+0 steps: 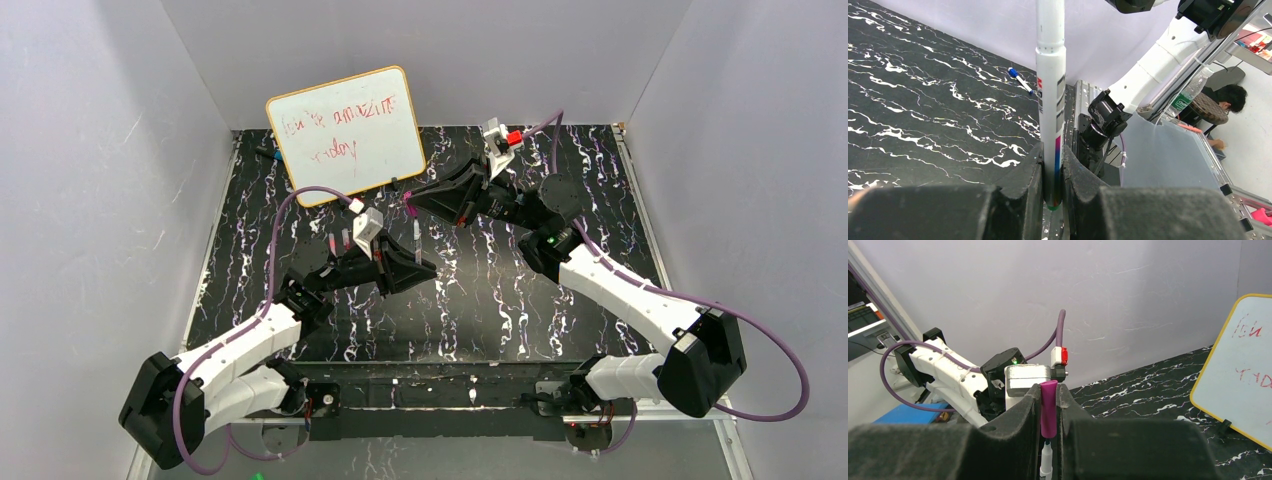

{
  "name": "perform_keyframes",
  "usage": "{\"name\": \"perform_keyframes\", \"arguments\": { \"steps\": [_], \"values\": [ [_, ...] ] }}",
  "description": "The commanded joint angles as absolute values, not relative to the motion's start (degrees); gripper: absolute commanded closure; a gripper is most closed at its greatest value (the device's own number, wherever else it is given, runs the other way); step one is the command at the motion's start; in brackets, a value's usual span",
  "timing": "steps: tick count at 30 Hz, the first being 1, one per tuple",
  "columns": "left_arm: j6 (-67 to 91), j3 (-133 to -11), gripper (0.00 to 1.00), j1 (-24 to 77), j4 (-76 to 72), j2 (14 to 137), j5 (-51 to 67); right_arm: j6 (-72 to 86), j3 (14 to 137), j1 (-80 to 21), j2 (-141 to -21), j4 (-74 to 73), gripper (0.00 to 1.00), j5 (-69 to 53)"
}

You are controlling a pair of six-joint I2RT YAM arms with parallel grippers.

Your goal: Insert the pens into the pen caps

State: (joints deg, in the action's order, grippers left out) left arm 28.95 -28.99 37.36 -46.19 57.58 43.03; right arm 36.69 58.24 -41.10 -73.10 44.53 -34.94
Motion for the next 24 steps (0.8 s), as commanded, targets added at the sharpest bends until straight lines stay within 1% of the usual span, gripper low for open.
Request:
{"name": "perform_keyframes", "arguments": {
  "steps": [1, 18, 24],
  "values": [
    [28.31, -31.46, 1.00, 37.28, -46.93, 57.04, 42.49, 36.05, 58.63, -40.87, -70.92, 46.14, 0.82, -35.41],
    [28.17, -34.37, 1.00, 34.50, -46.49, 57.85, 43.56, 35.86, 58.49, -40.87, -71.04, 45.58, 0.82, -35.33],
    [26.40, -37.94, 1.00, 34.03, -46.52, 59.25, 43.37, 36.87, 57.69, -40.87, -71.68, 46.67, 0.82, -35.29]
  ]
}}
